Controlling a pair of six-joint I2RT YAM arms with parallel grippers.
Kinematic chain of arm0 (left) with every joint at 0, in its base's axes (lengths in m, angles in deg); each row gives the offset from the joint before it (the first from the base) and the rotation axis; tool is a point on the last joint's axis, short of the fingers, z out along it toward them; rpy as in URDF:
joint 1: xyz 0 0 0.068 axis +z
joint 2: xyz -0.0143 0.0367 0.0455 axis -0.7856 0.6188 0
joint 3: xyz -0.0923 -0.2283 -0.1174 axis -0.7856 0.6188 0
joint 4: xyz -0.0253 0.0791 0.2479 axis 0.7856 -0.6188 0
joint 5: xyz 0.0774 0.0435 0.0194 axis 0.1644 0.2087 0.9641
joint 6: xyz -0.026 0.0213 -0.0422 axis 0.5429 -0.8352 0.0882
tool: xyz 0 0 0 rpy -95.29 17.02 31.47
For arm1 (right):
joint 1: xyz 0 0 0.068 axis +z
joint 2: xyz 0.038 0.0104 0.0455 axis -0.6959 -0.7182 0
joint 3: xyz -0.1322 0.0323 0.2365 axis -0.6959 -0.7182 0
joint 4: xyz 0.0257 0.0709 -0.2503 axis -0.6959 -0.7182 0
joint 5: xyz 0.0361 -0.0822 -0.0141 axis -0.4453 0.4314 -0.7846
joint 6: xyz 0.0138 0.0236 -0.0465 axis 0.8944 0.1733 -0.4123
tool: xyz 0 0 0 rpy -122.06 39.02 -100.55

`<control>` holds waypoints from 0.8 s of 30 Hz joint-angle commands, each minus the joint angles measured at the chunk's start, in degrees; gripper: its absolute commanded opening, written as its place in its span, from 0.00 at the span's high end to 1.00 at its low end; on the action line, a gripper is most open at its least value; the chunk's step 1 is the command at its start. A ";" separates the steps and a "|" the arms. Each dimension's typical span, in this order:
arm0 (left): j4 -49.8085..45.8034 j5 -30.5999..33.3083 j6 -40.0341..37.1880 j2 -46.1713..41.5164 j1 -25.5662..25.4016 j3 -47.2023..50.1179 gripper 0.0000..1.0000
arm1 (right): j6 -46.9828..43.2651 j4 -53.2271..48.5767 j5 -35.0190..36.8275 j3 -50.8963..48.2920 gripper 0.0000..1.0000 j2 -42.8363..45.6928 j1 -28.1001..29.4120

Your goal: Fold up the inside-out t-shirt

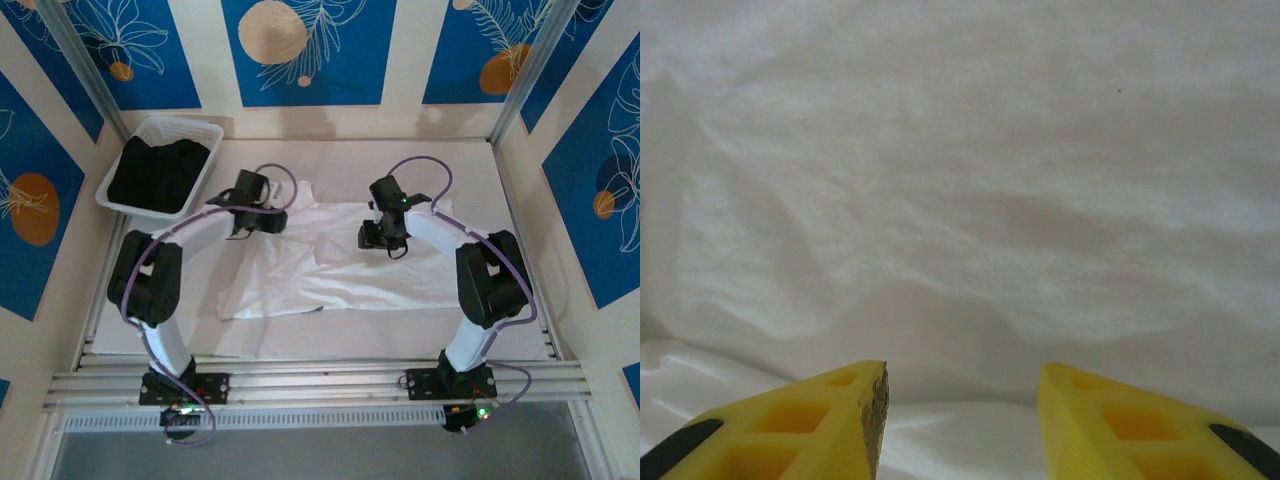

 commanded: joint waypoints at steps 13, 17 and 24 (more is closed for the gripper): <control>-2.83 -11.70 9.89 21.83 13.00 -23.96 0.41 | -1.65 -0.20 1.72 0.77 0.55 -0.43 1.41; -9.32 -9.34 8.12 28.60 12.91 -33.40 0.41 | -2.01 -0.10 2.14 0.35 0.55 -0.28 1.41; -18.56 -8.58 5.77 37.47 12.49 -47.45 0.42 | -2.46 -0.09 2.00 0.59 0.55 0.05 1.26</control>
